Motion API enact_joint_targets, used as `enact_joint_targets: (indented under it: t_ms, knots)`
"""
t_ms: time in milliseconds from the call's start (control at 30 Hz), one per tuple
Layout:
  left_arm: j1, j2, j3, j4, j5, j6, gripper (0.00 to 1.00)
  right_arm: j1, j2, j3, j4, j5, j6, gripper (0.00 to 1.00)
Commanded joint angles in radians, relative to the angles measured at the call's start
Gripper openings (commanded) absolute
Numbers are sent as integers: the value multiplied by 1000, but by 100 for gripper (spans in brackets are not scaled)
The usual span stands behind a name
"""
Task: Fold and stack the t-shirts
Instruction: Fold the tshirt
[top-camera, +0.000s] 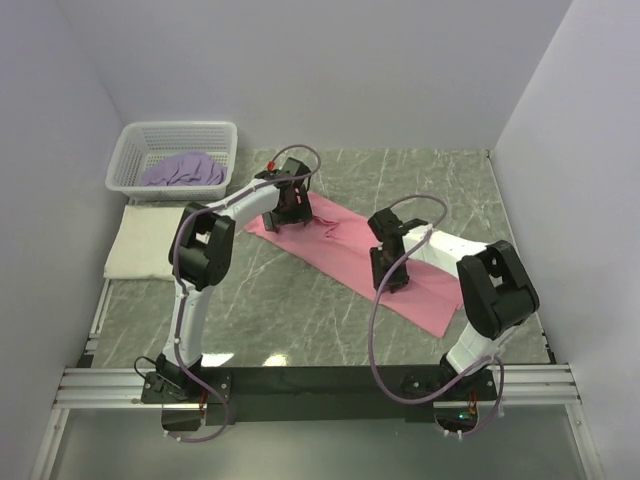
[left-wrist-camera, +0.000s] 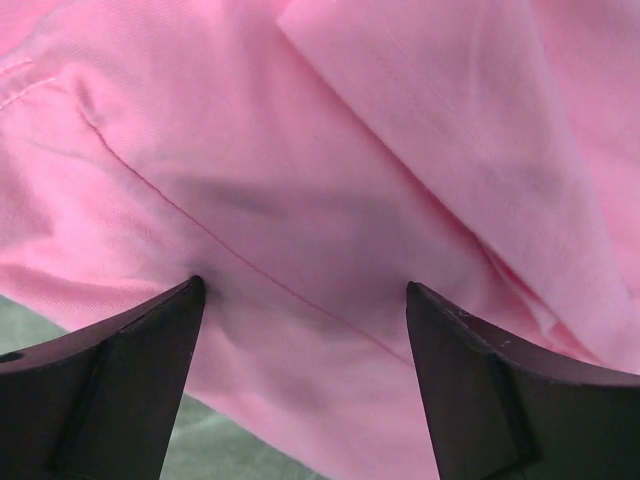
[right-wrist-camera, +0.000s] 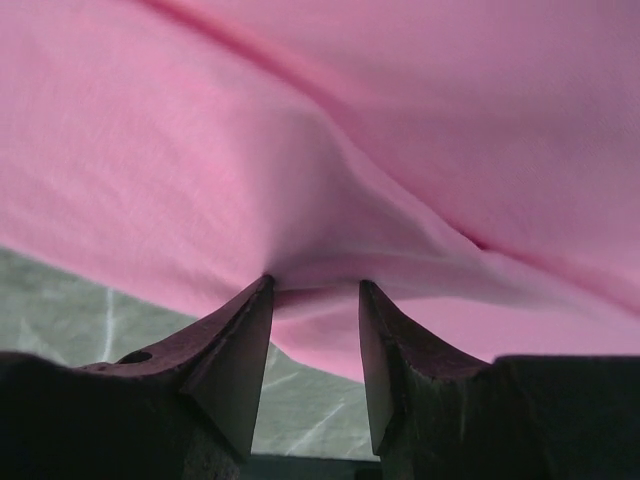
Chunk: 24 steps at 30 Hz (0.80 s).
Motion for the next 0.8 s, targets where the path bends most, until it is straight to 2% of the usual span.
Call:
enact_joint_targets:
  t_ms: [0,233,500,767]
  knots:
    - [41,76,65,24,-21,109,89,90,48,-1,-48,-141,-9,46]
    - [114,156,179,71,-12,259,96,254,206,211,-82,-284,-11,45]
    - [164,283,377,114,60,368,99,345,430,516,-84,-401,4,45]
    - [167,337,453,221,159,388,99,385,477,573,28,-429,95,45]
